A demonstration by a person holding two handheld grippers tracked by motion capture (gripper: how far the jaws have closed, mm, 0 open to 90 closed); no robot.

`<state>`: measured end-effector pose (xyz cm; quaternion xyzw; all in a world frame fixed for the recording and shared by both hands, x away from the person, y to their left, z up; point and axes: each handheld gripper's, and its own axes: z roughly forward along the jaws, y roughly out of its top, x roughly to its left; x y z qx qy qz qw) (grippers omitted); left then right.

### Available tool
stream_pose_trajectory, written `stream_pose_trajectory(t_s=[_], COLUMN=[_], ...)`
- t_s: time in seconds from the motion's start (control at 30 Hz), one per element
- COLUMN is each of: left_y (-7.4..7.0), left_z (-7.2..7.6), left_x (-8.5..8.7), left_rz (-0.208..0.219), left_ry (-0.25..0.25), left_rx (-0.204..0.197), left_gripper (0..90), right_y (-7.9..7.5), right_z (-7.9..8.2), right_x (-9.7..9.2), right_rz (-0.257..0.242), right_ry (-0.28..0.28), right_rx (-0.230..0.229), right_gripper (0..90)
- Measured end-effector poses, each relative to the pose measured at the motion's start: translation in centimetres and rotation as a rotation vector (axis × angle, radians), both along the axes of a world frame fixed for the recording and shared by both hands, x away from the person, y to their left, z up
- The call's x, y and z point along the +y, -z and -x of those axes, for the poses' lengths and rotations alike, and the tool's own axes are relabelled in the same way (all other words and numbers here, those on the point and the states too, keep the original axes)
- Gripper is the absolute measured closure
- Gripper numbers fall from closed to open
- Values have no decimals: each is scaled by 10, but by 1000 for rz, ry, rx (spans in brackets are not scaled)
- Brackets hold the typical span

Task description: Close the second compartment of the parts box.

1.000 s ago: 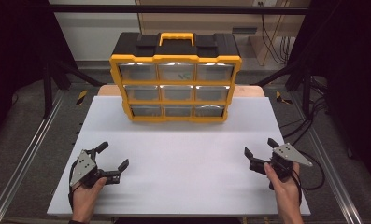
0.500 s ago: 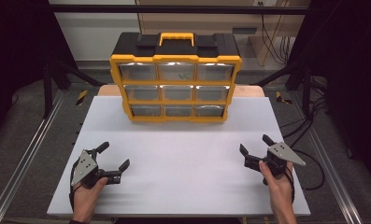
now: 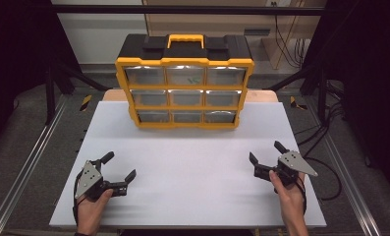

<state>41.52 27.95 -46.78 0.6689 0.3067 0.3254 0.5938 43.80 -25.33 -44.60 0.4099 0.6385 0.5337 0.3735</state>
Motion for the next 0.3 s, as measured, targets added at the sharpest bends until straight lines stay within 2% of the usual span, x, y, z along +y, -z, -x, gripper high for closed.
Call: stream_pose_trajectory(t_s=[0.07,0.13,0.23,0.3], left_y=[0,0,0,1], left_z=[1,2,3,3], left_x=[-1,-1,-2,-2], left_rz=[1,6,17,15], left_ry=[-10,-15,-25,-25], left_rx=[-1,-1,-5,-5], left_gripper=[2,2,2,2], right_y=[2,5,10,13], right_z=[1,2,6,8], right_x=[1,1,3,4], right_rz=[6,31,29,53], right_ry=[-8,-15,-25,-26], right_rx=[6,9,20,15], right_gripper=[22,24,29,43])
